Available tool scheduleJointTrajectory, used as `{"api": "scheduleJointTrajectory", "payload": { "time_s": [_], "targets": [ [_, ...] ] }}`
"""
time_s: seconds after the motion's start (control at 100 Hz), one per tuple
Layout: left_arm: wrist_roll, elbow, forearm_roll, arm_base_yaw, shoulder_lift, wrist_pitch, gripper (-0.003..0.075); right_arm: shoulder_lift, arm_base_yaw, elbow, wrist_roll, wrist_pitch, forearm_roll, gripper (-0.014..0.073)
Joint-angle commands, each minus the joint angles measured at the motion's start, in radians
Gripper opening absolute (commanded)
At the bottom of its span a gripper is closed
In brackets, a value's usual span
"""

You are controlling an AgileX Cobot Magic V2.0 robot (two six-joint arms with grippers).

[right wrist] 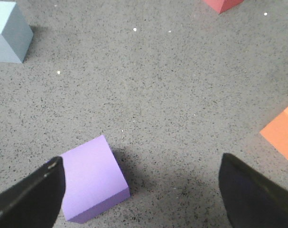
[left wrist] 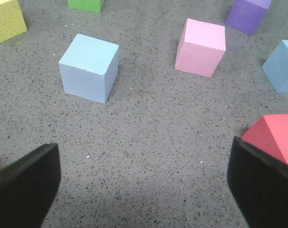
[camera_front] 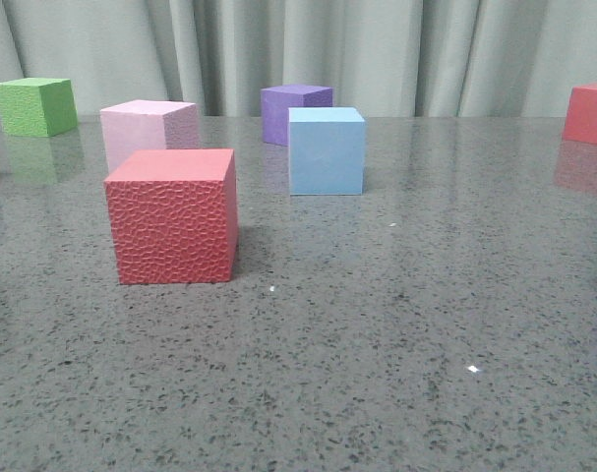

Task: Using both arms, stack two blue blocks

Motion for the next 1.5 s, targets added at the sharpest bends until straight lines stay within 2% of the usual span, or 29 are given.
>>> {"api": "scheduleJointTrajectory", "payload": {
  "time_s": [0.0,0.48,0.72,0.98,1.25,1.49],
  "targets": [
    [0.000,-0.035,-0.015,-0.007,0.008,-0.062,0.0681,-0.022,-0.007,-0.021,-0.007,-0.055,-0.009,0.0646],
    [0.000,-0.035,-0.015,-0.007,0.008,-0.069,0.0681,-0.028,-0.007,-0.021,-0.007,-0.088,-0.009,0.0646],
    [0.000,-0.047,0.042,-0.007,0.018,-0.144,0.0681,-0.028,-0.007,-0.021,-0.007,-0.095,-0.009,0.0646],
    [0.012,-0.201,0.158,-0.007,0.183,-0.151,0.0681,-0.028,-0.007,-0.021,-0.007,-0.109,-0.009,0.0646],
    [0.159,-0.424,0.160,-0.007,0.443,-0.073,0.0681,-0.028,-0.007,-0.021,-0.007,-0.117,-0.017,0.0646],
    [0.219,-0.582,0.149,-0.003,0.639,-0.051,0.0681,-0.028,-0.007,-0.021,-0.007,-0.117,-0.021,0.0646]
  ]
}}
